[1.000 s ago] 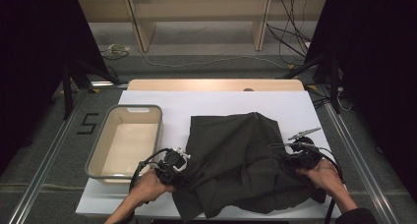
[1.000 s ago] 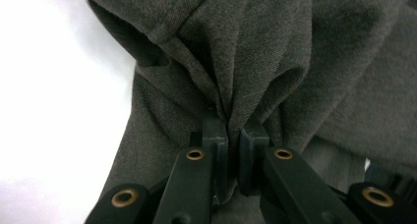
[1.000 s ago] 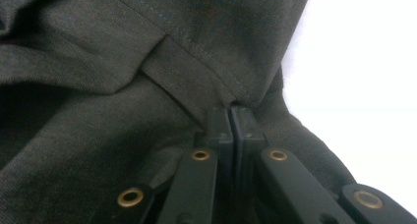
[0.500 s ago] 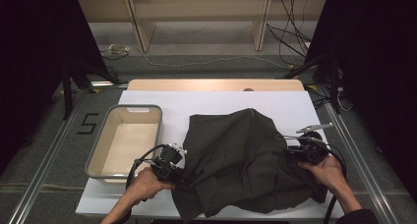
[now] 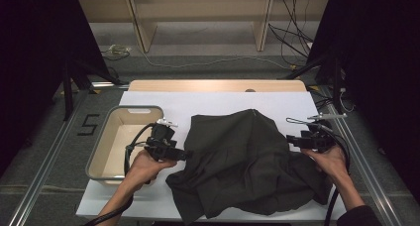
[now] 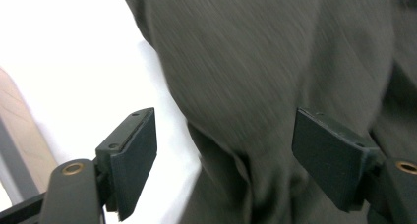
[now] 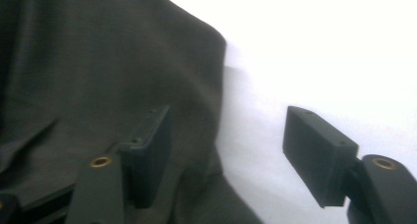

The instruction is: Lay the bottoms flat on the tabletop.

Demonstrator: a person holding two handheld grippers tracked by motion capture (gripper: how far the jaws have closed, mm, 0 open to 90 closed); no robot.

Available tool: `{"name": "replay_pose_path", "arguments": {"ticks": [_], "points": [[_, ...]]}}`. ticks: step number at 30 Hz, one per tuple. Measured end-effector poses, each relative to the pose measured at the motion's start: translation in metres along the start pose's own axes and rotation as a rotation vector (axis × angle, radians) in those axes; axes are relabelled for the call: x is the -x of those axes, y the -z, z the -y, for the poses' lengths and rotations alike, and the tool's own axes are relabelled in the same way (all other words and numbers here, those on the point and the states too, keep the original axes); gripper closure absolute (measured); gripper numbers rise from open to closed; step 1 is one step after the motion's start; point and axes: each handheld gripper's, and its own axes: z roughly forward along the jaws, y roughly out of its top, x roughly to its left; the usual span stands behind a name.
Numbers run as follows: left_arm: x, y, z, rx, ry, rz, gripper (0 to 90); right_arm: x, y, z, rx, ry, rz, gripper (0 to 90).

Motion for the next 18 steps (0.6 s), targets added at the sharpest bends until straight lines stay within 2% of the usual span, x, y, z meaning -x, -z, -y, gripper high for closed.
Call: {"name": "replay_pose_path", "arguments": {"ticks": [5,10,13,16,18], "points": [[-0.014,-0.012,-0.016,0.052,0.083,-0.009,25.1,0.015,-0.015,-0.009,0.007,-0.070,-0.020,33.4],[-0.024,-0.028,-0.026,0.069,0.144,-0.019,27.6,0.016,-0.033,-0.019,-0.004,-0.075,-0.027,29.7],[-0.029,-0.037,-0.026,0.051,0.169,-0.018,28.4,0.012,-0.044,-0.021,-0.035,-0.057,-0.038,28.2],[-0.038,-0.046,-0.023,0.041,0.220,0.043,30.4,0.006,-0.051,-0.022,-0.065,-0.036,-0.052,27.6],[-0.040,-0.051,-0.021,0.028,0.233,0.066,31.3,0.004,-0.053,-0.023,-0.075,-0.030,-0.076,27.6]]}}
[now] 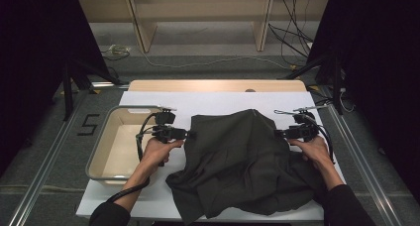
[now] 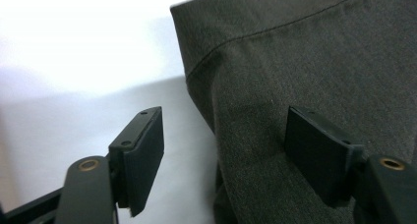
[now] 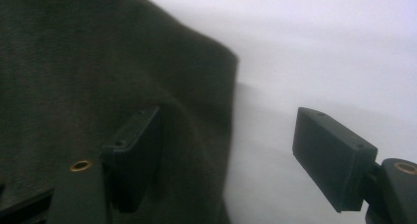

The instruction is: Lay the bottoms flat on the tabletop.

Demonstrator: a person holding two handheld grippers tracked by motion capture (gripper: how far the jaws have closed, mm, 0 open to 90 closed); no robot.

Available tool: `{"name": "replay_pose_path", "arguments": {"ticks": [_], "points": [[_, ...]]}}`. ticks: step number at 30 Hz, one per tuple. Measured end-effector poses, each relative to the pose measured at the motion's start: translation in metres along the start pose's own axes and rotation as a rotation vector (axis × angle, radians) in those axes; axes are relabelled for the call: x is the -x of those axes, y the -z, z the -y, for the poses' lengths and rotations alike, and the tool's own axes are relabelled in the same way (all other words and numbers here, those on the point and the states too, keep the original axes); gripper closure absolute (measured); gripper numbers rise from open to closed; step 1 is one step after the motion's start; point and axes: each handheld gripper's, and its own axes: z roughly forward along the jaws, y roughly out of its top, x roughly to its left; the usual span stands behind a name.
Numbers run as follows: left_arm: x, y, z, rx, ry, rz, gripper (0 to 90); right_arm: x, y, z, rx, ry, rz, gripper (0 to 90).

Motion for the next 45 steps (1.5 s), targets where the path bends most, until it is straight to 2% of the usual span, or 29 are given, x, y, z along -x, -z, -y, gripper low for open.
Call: {"name": "replay_pose_path", "arguments": {"ticks": [2,5,9,10,11,14,15,20,26,27,29,33,35,37,40,45], "points": [[0.000,-0.004,0.001,-0.015,0.006,0.015,32.9,-0.004,-0.002,0.001,-0.015,0.010,-0.010,27.7],[0.006,-0.005,0.001,-0.012,-0.016,0.017,39.1,-0.010,-0.008,0.001,-0.043,0.023,-0.007,28.2],[0.016,-0.007,0.003,-0.011,-0.077,0.006,61.4,-0.019,-0.020,0.002,-0.089,0.048,0.006,29.4],[0.017,-0.007,0.003,-0.015,-0.096,0.008,65.3,-0.020,-0.021,0.002,-0.094,0.049,0.009,29.7],[0.019,-0.008,0.003,-0.014,-0.098,0.016,71.2,-0.022,-0.023,0.002,-0.097,0.050,0.011,29.9],[0.024,-0.007,0.004,-0.009,-0.138,-0.002,88.1,-0.023,-0.025,0.001,-0.103,0.045,0.018,30.2],[0.025,-0.006,0.004,-0.010,-0.154,-0.005,89.1,-0.022,-0.024,0.001,-0.105,0.044,0.017,30.2],[0.025,-0.002,0.003,-0.001,-0.178,-0.021,89.3,-0.017,-0.026,0.000,-0.115,0.024,0.022,29.9],[0.021,-0.002,0.003,0.002,-0.138,-0.025,89.2,-0.016,-0.032,-0.003,-0.131,0.017,0.023,29.7],[0.020,-0.002,0.002,0.007,-0.128,-0.032,89.0,-0.016,-0.033,-0.003,-0.132,0.018,0.023,29.6],[0.019,-0.002,0.000,0.003,-0.103,-0.036,76.8,-0.015,-0.035,-0.004,-0.136,0.022,0.020,29.4],[0.016,-0.006,-0.004,0.009,-0.074,-0.056,47.1,-0.014,-0.040,-0.005,-0.149,0.025,0.021,28.8],[0.016,-0.010,-0.007,0.001,-0.050,-0.073,36.1,-0.016,-0.042,-0.006,-0.151,0.036,0.027,29.0],[0.017,-0.015,-0.009,-0.008,-0.022,-0.060,32.8,-0.018,-0.043,-0.006,-0.149,0.045,0.026,29.7],[0.020,-0.022,-0.011,-0.039,-0.029,-0.077,26.8,-0.020,-0.044,-0.007,-0.145,0.069,0.024,32.2],[0.020,-0.028,-0.013,-0.042,-0.006,-0.088,22.8,-0.023,-0.044,-0.007,-0.144,0.091,0.005,42.3]]}}
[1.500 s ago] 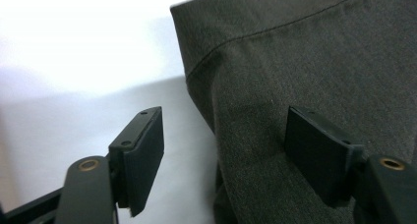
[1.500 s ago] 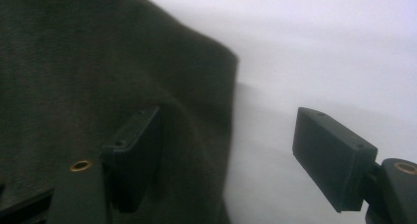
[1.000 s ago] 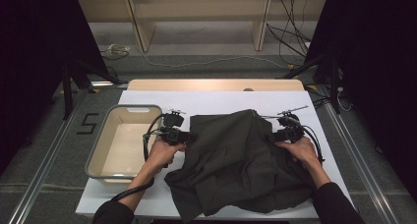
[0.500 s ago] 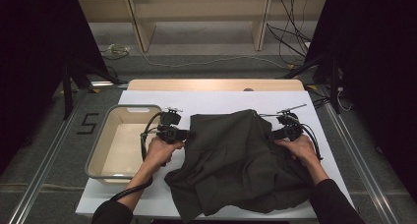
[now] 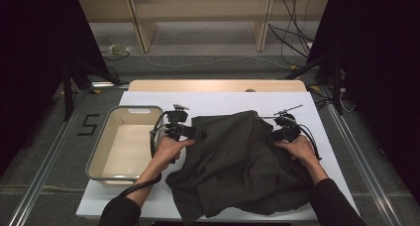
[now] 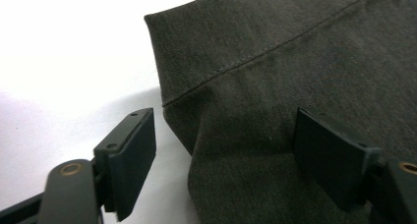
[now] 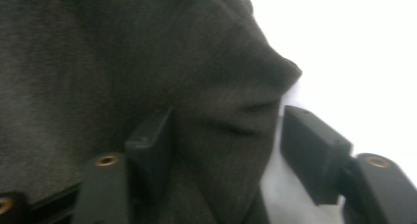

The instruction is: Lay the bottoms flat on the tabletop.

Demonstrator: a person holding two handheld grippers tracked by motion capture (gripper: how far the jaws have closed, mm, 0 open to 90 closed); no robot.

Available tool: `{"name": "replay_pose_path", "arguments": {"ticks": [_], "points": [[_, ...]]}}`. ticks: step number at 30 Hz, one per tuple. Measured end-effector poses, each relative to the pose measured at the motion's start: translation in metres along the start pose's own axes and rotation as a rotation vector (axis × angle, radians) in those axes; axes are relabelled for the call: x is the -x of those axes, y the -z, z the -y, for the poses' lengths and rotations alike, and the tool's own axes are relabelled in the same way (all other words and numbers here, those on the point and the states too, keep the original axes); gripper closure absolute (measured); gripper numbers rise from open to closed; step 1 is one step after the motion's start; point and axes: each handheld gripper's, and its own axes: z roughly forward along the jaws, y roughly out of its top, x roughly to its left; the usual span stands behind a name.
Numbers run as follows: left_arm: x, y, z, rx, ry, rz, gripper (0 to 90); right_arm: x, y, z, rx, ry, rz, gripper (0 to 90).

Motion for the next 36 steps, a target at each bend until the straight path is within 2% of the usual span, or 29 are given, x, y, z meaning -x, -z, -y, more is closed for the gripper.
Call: {"name": "replay_pose_path", "arguments": {"ticks": [2,7,13,16,18,20,22,24,27,30,33,36], "points": [[-0.003,-0.001,0.001,-0.013,0.008,0.003,20.7,-0.001,0.000,0.000,-0.002,0.001,0.000,47.6],[-0.008,-0.001,0.002,-0.024,0.019,0.024,19.9,-0.002,0.000,0.000,-0.005,0.018,0.040,61.5],[-0.008,-0.006,0.004,-0.040,0.015,0.036,19.9,-0.001,0.001,0.001,-0.006,0.020,0.042,79.6],[-0.010,-0.009,0.006,-0.048,0.027,0.077,23.1,-0.002,0.001,0.001,-0.009,0.024,0.032,85.8],[-0.011,-0.009,0.006,-0.042,0.034,0.100,28.9,-0.002,0.002,0.001,-0.010,0.012,0.008,87.5],[-0.010,-0.007,0.006,-0.036,0.024,0.104,31.7,-0.003,0.005,0.000,-0.004,0.020,0.017,88.0],[-0.011,-0.005,0.005,-0.034,0.019,0.102,33.6,-0.002,0.010,-0.002,0.026,0.018,0.020,88.2],[-0.012,-0.004,0.005,-0.027,0.016,0.094,33.5,0.001,0.019,-0.003,0.064,0.010,0.018,88.3],[-0.014,0.000,0.004,-0.014,0.023,0.091,31.9,0.004,0.035,-0.005,0.128,0.010,0.046,88.4],[-0.016,0.003,0.005,-0.010,0.029,0.078,27.8,0.006,0.045,-0.006,0.168,0.015,0.073,88.6],[-0.016,0.002,0.006,-0.023,0.028,0.061,24.4,0.007,0.051,-0.006,0.182,0.026,0.093,88.6],[-0.016,0.000,0.007,-0.037,0.041,0.068,23.3,0.008,0.050,-0.006,0.178,0.033,0.113,88.7]]}}
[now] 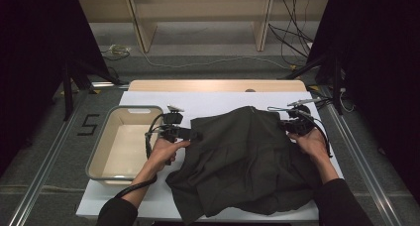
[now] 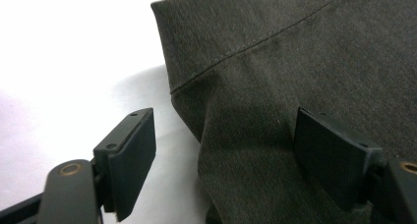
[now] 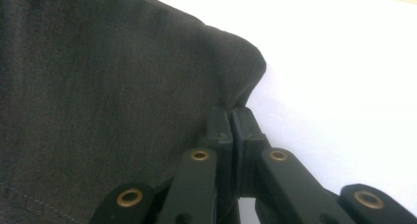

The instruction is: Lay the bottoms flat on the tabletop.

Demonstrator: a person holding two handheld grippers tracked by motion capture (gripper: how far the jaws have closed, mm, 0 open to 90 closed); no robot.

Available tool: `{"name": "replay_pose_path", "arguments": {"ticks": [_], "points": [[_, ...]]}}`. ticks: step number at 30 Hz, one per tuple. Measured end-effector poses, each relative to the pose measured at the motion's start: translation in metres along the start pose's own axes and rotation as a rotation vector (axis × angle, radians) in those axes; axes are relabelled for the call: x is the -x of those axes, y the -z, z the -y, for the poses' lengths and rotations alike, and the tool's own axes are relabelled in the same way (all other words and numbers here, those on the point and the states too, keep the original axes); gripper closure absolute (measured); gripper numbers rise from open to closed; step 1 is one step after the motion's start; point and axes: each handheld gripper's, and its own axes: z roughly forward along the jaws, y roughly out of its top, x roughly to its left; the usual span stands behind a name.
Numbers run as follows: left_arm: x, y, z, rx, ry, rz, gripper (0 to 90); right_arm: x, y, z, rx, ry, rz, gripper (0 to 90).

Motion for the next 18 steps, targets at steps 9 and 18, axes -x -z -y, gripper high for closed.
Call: {"name": "replay_pose_path", "arguments": {"ticks": [9,18], "points": [[0.002,-0.017,0.001,-0.002,0.003,0.020,23.7,-0.001,-0.005,0.001,-0.013,0.003,0.001,88.6],[0.000,-0.032,-0.002,0.000,-0.008,0.114,55.1,0.000,-0.006,0.001,-0.010,-0.002,-0.007,88.5]]}}
